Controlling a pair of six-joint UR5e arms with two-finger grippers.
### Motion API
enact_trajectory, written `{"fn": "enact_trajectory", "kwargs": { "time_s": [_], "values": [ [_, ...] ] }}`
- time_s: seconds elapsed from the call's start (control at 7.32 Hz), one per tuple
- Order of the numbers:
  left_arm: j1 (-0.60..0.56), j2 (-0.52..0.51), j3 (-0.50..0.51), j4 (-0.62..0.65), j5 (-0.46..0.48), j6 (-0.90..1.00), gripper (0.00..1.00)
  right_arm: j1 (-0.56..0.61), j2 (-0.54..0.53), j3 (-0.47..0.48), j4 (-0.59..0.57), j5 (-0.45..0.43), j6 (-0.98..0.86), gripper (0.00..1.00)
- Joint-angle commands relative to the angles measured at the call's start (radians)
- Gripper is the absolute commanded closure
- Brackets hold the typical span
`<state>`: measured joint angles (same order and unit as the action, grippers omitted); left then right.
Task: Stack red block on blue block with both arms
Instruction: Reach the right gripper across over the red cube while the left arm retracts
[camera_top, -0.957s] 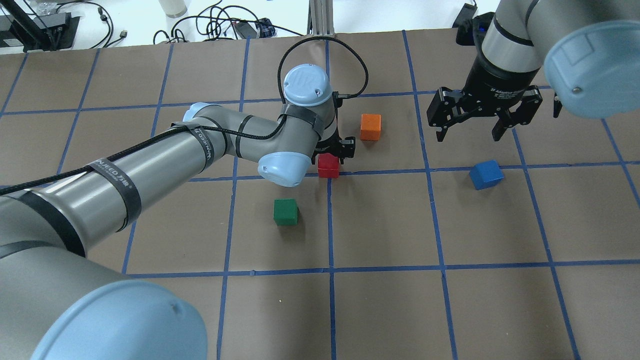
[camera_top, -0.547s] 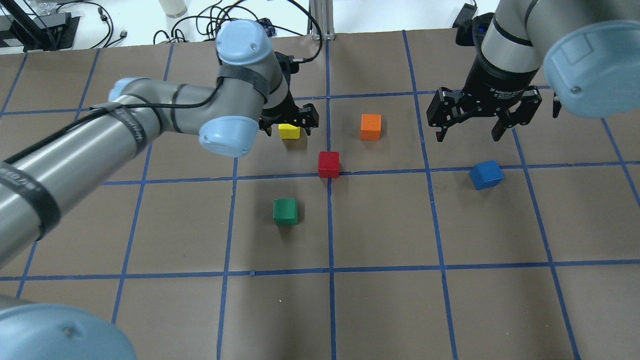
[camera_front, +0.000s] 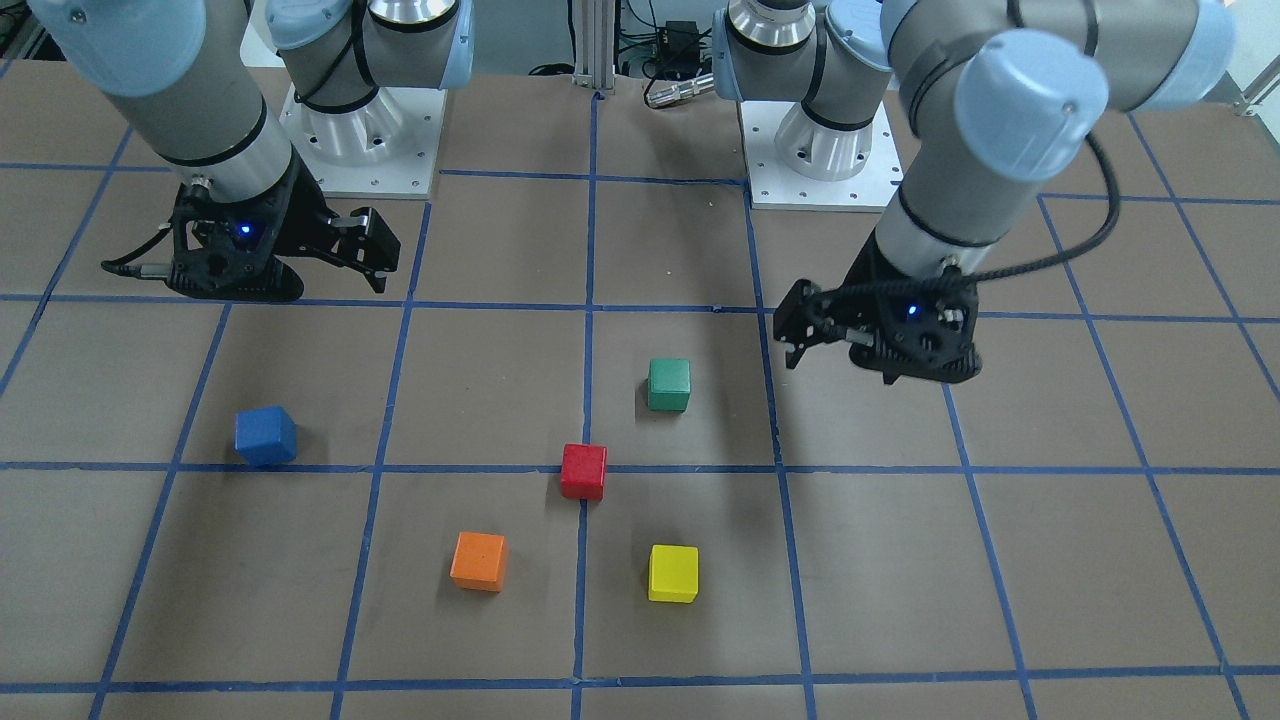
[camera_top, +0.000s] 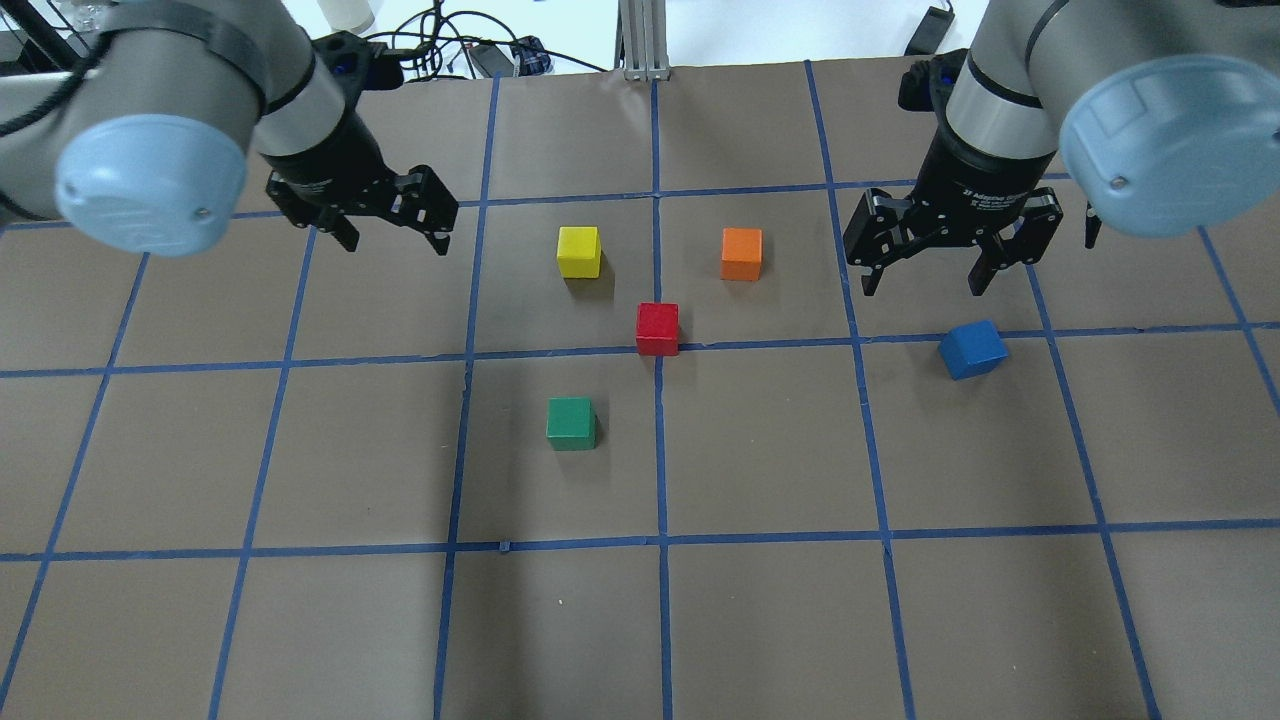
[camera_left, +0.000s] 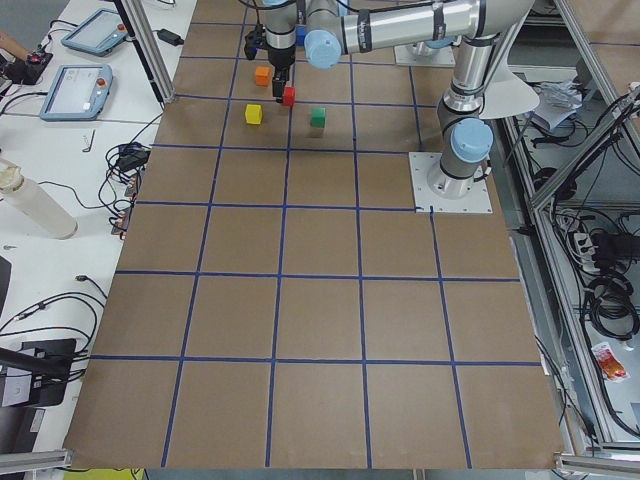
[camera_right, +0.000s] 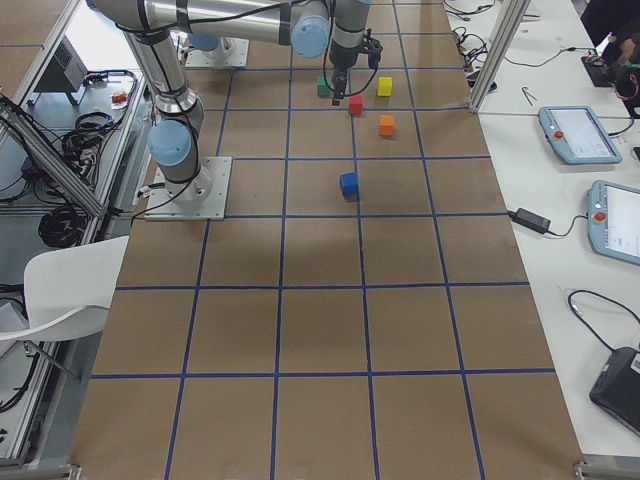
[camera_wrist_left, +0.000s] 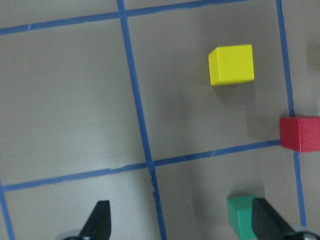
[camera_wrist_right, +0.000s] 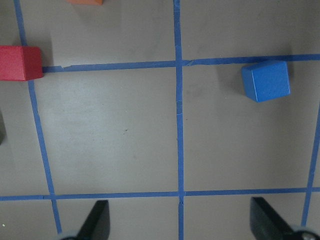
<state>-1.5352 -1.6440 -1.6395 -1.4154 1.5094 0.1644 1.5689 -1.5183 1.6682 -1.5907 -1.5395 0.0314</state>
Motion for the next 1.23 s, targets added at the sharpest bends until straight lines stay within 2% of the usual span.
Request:
{"fn": "enact_trajectory", "kwargs": {
  "time_s": [0.0,0.14,0.27,0.41,0.55,1.09],
  "values": [
    [0.014,0.151,0.007,-0.105,0.017,0.001,0.00,0.010,0.049,0.005,-0.011,0.028,0.008,0.00],
    [0.010,0.195,0.010,-0.128,0.063,0.000,0.00,0.037,0.064,0.005,-0.046,0.095,0.011,0.00],
    [0.012,0.208,0.019,-0.144,0.080,-0.003,0.00,0.080,0.105,0.005,-0.130,0.125,0.013,0.00],
    [0.013,0.187,0.024,-0.142,0.048,-0.008,0.00,0.133,0.131,0.005,-0.197,0.111,0.018,0.00],
    [0.014,0.176,0.032,-0.139,-0.025,-0.020,0.00,0.175,0.154,0.004,-0.257,0.116,0.028,0.00],
    [0.015,0.188,0.032,-0.151,0.038,-0.032,0.00,0.282,0.295,-0.004,-0.430,0.105,0.203,0.00]
  ]
}}
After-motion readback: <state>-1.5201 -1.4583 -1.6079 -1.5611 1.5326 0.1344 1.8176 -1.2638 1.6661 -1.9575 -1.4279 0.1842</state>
